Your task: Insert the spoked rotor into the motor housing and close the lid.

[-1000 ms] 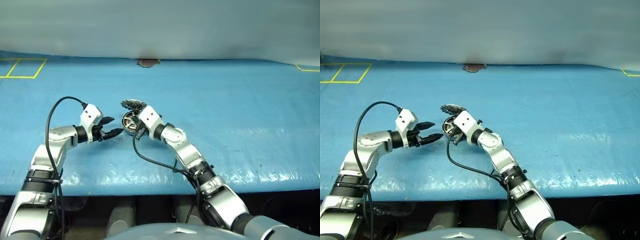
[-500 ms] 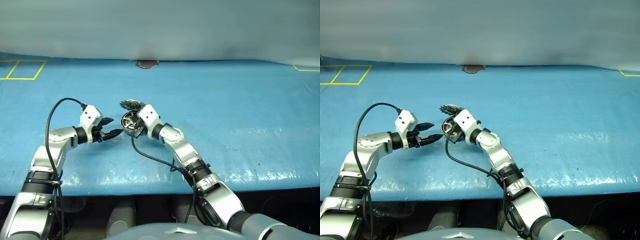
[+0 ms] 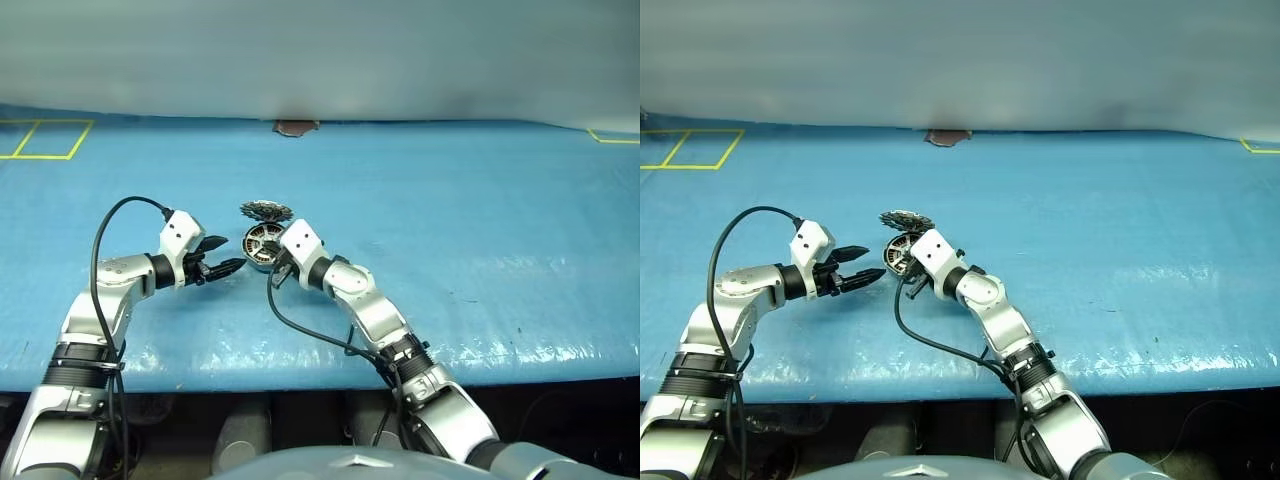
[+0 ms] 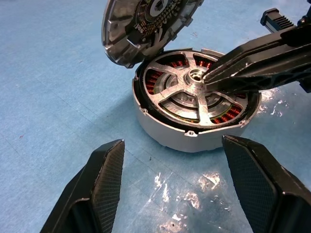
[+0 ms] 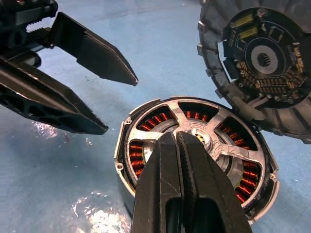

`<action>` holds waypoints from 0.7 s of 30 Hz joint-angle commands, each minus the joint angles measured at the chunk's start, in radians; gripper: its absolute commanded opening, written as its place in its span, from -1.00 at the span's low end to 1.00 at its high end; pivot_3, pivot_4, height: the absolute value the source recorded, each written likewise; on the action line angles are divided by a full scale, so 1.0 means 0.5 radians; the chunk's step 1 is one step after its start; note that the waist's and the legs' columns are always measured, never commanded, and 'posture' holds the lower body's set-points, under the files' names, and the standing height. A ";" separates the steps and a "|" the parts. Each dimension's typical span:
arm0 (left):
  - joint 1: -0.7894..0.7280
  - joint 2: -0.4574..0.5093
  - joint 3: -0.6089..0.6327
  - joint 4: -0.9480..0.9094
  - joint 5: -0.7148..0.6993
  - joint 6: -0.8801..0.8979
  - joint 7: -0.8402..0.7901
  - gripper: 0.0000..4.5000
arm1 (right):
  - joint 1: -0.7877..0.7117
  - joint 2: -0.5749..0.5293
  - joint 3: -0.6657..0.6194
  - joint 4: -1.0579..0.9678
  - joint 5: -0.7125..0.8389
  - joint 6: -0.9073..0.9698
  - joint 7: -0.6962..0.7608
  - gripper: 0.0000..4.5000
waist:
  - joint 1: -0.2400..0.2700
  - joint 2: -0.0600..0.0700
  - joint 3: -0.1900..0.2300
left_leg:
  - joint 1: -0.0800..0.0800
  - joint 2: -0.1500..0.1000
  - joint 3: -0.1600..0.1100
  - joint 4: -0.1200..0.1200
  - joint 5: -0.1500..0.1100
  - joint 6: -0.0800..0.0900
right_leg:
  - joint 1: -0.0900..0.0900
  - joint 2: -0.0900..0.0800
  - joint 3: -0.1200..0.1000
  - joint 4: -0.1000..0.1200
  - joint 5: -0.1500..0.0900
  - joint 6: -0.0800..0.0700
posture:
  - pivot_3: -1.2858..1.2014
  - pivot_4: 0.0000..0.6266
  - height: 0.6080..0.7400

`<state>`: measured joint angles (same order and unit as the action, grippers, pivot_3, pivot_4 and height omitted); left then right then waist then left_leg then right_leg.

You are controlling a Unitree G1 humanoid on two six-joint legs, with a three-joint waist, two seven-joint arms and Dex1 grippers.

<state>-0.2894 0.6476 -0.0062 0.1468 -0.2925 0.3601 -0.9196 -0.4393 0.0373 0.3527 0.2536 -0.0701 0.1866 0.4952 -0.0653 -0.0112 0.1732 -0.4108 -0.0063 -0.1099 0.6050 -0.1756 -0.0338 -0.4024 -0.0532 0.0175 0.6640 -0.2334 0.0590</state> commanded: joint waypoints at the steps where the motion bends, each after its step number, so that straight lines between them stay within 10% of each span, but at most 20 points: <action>1: -0.015 -0.011 0.054 -0.023 -0.022 -0.054 -0.012 0.55 | 0.025 -0.023 0.028 -0.314 0.040 0.060 0.052 -0.96 | 0.001 0.000 0.000 | -0.004 0.000 0.000 0.000 0.000 0.000 | -0.004 0.000 0.000 0.000 0.001 0.001 | 0.03 -0.52 1.00; 21: 0.122 -0.067 0.451 -0.102 -0.845 1.044 -0.063 0.55 | 0.275 -0.162 -0.020 -0.961 0.211 0.334 -0.005 -0.96 | 0.011 -0.001 0.001 | -0.010 0.000 0.000 0.001 0.001 -0.002 | -0.009 -0.001 -0.001 -0.001 0.000 0.001 | 0.03 -0.52 1.00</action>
<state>-0.2308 0.6198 0.1897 0.1112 -0.6893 0.8736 -0.9546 -0.2960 -0.0473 0.3461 -0.1744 0.0208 0.3588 0.4979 -0.0600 -0.0119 0.1735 -0.4156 -0.0063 -0.1096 0.6056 -0.1751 -0.0347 -0.4070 -0.0539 0.0172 0.6637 -0.2332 0.0595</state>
